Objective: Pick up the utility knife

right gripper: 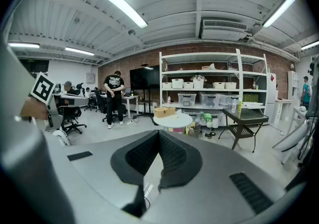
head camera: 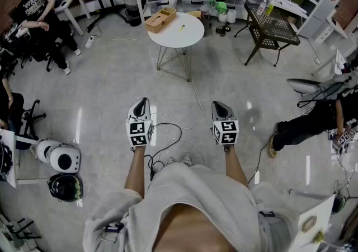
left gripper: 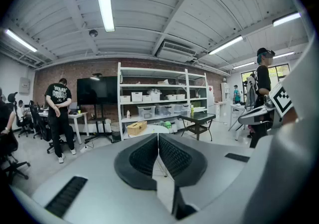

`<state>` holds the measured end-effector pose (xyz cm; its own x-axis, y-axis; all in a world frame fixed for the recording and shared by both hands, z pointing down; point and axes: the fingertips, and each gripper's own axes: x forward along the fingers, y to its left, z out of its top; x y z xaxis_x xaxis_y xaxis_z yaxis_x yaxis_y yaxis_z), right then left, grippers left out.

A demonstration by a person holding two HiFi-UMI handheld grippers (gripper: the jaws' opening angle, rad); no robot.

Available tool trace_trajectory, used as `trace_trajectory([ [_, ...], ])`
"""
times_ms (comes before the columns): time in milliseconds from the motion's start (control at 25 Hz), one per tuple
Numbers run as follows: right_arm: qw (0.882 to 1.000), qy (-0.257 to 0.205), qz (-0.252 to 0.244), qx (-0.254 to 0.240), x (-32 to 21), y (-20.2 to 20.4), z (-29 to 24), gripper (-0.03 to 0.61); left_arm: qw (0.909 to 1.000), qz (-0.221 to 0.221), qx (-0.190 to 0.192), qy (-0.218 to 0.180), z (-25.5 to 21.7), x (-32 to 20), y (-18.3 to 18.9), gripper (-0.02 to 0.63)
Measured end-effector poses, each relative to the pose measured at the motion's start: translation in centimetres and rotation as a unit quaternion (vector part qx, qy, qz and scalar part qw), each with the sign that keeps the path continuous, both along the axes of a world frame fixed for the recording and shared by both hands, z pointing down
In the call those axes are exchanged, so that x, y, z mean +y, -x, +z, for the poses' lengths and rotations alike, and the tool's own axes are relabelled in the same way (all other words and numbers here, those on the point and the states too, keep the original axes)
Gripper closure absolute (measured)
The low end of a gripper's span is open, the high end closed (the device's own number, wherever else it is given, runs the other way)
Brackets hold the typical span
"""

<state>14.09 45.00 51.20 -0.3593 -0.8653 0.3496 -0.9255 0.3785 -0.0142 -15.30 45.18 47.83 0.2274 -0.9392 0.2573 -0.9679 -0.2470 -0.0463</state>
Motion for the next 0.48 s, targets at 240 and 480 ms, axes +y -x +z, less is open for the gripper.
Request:
trace_trajectory([
  [240, 1.0, 0.004, 0.0, -0.001, -0.3, -0.5, 0.4, 0.548, 1.0, -0.002, -0.002, 0.0, 0.1, -0.3, -0.4, 0.591],
  [480, 1.0, 0.0, -0.007, -0.008, -0.9, -1.0, 0.4, 0.548, 1.0, -0.004, -0.008, -0.001, -0.1, -0.7, -1.2, 0.591],
])
